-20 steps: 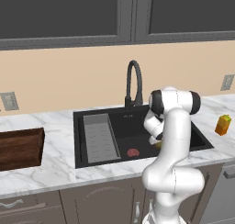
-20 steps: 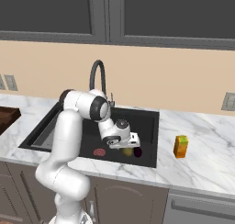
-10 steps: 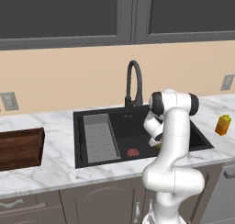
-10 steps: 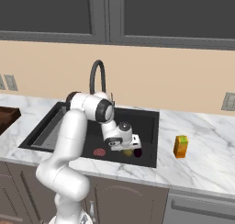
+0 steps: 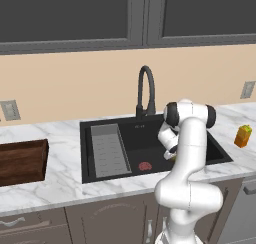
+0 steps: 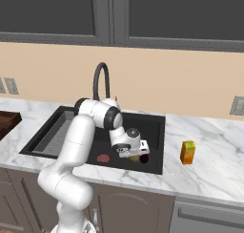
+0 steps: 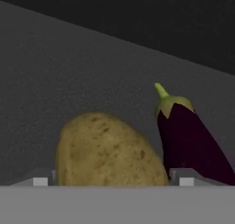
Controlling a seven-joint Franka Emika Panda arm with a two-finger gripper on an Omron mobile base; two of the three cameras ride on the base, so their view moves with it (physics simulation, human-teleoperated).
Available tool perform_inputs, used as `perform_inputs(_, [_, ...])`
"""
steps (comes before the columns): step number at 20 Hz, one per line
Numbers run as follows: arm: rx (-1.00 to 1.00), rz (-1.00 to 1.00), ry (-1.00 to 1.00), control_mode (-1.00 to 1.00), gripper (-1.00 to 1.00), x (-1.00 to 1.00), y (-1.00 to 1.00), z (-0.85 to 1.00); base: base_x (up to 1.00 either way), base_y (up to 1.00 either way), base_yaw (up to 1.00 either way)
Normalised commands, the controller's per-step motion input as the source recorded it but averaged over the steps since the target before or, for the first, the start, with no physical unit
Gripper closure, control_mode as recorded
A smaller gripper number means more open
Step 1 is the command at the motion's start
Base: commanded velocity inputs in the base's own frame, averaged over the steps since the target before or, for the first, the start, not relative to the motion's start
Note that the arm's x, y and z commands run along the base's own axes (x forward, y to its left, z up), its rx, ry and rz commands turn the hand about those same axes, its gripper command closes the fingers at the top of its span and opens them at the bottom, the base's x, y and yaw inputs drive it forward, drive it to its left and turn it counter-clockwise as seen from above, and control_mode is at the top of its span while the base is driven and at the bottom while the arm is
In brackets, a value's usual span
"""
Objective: Pick up all produce items and place them in the sink. Turn on the sink faucet to wash them. Then turn the sink off and put them in the tray.
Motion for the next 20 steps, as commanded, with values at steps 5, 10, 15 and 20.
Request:
perform_inputs(5, [0.00, 0.05, 0.00, -1.00, -1.00, 0.01, 0.00, -0.32, 0.00, 0.00, 0.00])
perform_inputs(10, [0.00, 0.02, 0.01, -1.00, 1.00, 0.05, 0.00, -0.46, 0.00, 0.00, 0.00])
perform_inputs(15, [0.00, 0.00, 0.00, -1.00, 1.00, 0.00, 0.00, -0.40, 0.00, 0.00, 0.00])
perform_inputs(20, [0.00, 0.01, -0.01, -1.00, 1.00, -0.02, 0.00, -0.01, 0.00, 0.00, 0.00])
